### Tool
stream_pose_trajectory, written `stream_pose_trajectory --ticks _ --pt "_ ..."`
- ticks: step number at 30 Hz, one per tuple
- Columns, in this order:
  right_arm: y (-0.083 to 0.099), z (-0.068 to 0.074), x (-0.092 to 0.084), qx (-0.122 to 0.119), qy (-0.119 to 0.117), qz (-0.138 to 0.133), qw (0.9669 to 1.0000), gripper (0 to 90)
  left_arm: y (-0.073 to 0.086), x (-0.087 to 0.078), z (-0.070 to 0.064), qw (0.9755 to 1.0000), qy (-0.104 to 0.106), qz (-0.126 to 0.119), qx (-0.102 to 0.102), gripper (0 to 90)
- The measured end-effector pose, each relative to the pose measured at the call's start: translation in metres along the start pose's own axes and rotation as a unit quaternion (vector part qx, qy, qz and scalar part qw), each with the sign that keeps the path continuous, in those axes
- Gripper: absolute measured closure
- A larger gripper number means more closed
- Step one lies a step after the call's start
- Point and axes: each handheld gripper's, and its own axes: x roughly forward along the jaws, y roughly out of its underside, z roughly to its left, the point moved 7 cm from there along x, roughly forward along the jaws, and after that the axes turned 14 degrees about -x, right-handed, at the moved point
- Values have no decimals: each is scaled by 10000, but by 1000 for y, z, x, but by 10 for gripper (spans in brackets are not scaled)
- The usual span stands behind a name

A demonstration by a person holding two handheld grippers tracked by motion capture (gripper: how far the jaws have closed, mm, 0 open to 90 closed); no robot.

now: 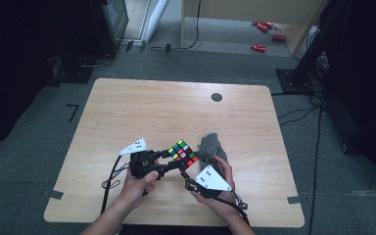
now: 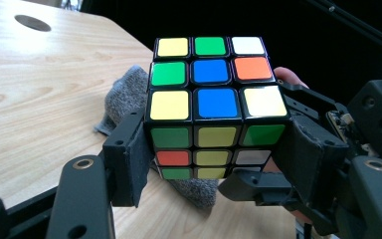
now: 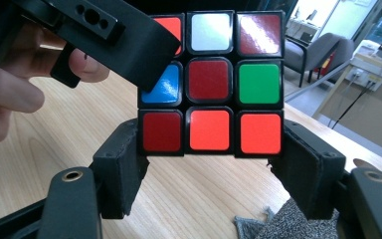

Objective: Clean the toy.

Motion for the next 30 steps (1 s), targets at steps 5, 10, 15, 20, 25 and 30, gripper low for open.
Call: stream_pose_trajectory --ticks 5,10,15,20,25,30 --pt "0 1 0 -52 122 20 9999 335 0 1 1 9999 50 15 -127 351" --pt "-1 1 0 -89 202 73 9997 350 0 1 3 9994 124 16 -321 349" --pt "-2 2 0 -66 235 145 9996 351 -1 1 3 9996 142 -1 -263 339" --pt "2 -2 0 -22 191 274 9994 352 -7 -4 1 9998 103 -162 -89 225" --pt "8 -10 -1 151 183 413 9989 352 -13 -13 2 9988 -168 -299 355 133" --pt "11 -22 -5 525 155 515 9972 352 -11 -13 3 9946 -487 -237 883 38"
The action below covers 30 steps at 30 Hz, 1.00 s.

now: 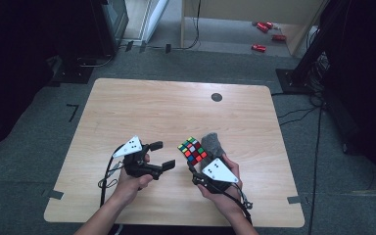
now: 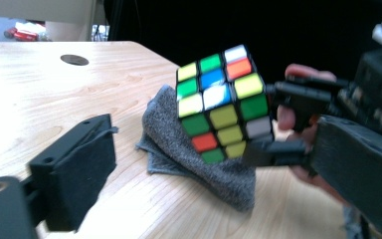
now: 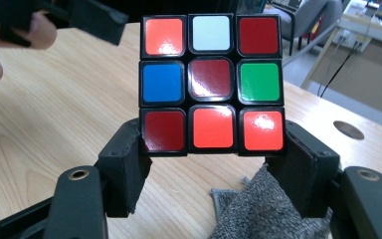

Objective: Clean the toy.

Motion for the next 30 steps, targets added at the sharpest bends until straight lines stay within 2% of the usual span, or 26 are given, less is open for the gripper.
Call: stream_pose_trajectory --ticks 2,4,6,7,8,10,14,15,18,21,23,27,30 --pt "-1 -3 -2 89 -37 -2 10000 352 3 2 0 9991 -213 49 369 36" --pt "-2 -4 -4 204 -96 24 9997 352 8 4 0 9944 -532 145 897 36" --pt "-3 -5 -6 280 -165 43 9995 351 13 7 1 9889 -724 275 1270 35" --pt "-5 -6 -7 344 -211 35 9992 352 15 8 1 9870 -806 304 1354 35" --pt "-5 -6 -8 413 -244 49 9988 352 17 10 2 9840 -904 358 1496 36" --pt "-7 -6 -9 559 -328 69 9979 352 20 12 1 9810 -969 410 1630 36" --pt "-11 -5 -12 868 -554 100 9946 351 24 14 1 9722 -1181 443 1975 36" --pt "-12 -4 -12 916 -592 99 9940 352 26 15 2 9683 -1264 461 2105 37" --pt "-13 -3 -12 1211 -753 138 9897 351 29 16 2 9620 -1378 485 2306 46" --pt "-13 -1 -11 1389 -867 190 9863 351 31 17 1 9547 -1485 471 2536 55" --pt "-13 1 -11 1435 -927 228 9850 351 32 18 0 9482 -1581 461 2718 55" --pt "-13 5 -9 1511 -1053 314 9824 351 34 19 -2 9407 -1656 461 2924 55" --pt "-13 9 -8 1546 -1118 362 9810 351 36 20 -3 9363 -1659 461 3063 67"
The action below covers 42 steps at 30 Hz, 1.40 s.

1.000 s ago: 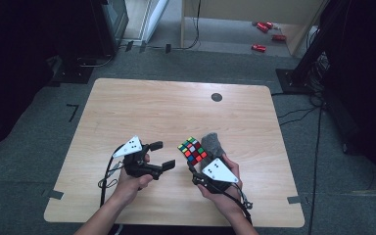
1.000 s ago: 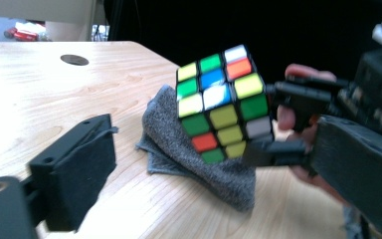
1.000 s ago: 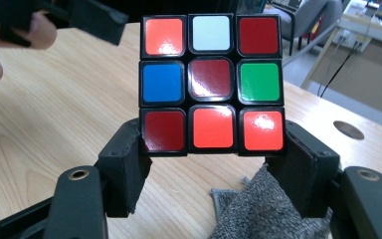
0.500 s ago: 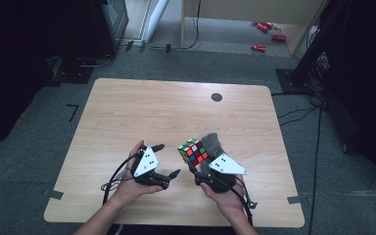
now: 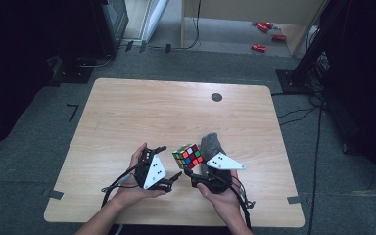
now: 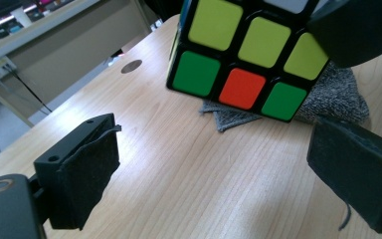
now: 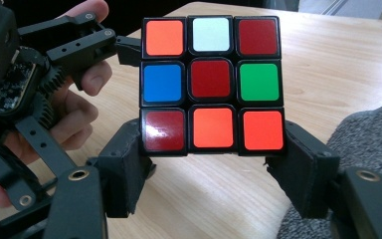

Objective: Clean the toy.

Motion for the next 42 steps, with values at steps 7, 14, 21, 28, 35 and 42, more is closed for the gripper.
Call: stream_pose_trajectory --ticks 7,14,21,28,35,42 --pt "2 4 3 83 -109 80 9999 351 0 0 -8 9994 -33 -52 345 139" --pt "4 7 6 112 -210 160 9996 351 1 1 -12 9984 -77 -90 556 180" --pt "5 7 7 237 -286 169 9992 350 0 -1 -14 9973 -100 -187 700 281" --pt "5 7 7 299 -334 204 9988 349 1 0 -17 9964 -170 -249 797 313" --pt "6 7 8 368 -370 191 9985 347 0 -1 -16 9966 -194 -293 747 345" --pt "-2 5 3 249 -395 -36 9989 300 1 -2 -12 9987 -25 -192 477 350"
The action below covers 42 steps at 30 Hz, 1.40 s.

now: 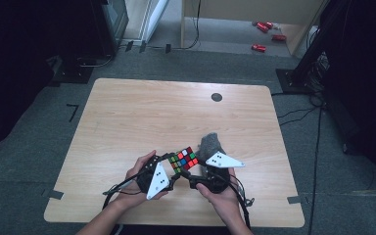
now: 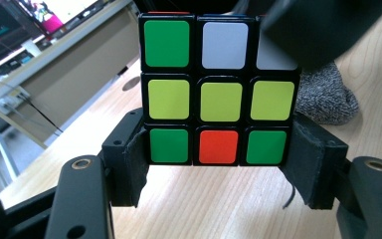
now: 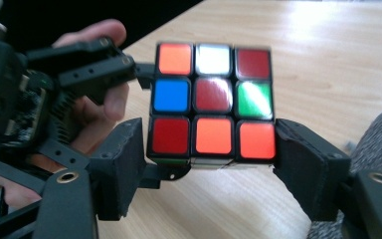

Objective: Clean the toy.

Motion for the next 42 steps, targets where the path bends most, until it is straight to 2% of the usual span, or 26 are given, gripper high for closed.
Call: stream_pose_trajectory --ticks 3,4,7,12,15,17,20,22,24,26,29,33,37,38,39,42 --pt "-5 -2 -6 -79 16 -170 9998 295 1 1 3 9997 60 84 -214 350" --pt "-7 -3 -8 -104 36 -227 9997 295 2 2 5 9989 176 161 -410 350" --pt "-11 -9 -14 -187 114 -344 9992 294 6 4 9 9962 343 277 -756 350" --pt "-11 -33 -25 -359 608 -368 9968 306 5 3 15 9927 481 286 -1068 351" --pt "0 -52 -26 -707 1109 -181 9912 319 6 2 18 9911 556 306 -1174 350" --pt "11 -65 -23 -800 1260 -11 9888 322 6 1 20 9898 588 306 -1264 350" --pt "26 -76 -18 -626 1206 168 9906 324 6 0 22 9881 639 291 -1368 351" --pt "36 -82 -13 -595 1208 336 9903 330 5 0 23 9867 718 256 -1438 351" --pt "46 -86 -7 -482 1163 549 9905 342 5 -2 22 9863 795 216 -1429 351" --pt "53 -90 -4 -407 1199 694 9895 378 2 -5 19 9848 1052 34 -1381 351" --pt "63 -92 1 -235 1102 939 9892 471 -1 -9 16 9835 1201 -84 -1350 352" --pt "66 -91 2 -93 1045 1048 9889 526 -2 -11 15 9815 1305 -92 -1400 352" --pt "70 -91 3 -49 1089 1230 9864 568 -4 -12 17 9792 1402 -93 -1466 353" --pt "71 -92 3 -56 1112 1261 9858 575 -5 -13 18 9776 1458 -96 -1515 353" --pt "72 -92 4 -29 1124 1289 9853 582 -5 -13 19 9770 1476 -99 -1534 353" --pt "74 -93 5 -20 1196 1377 9832 614 -4 -13 20 9769 1433 -88 -1585 353"
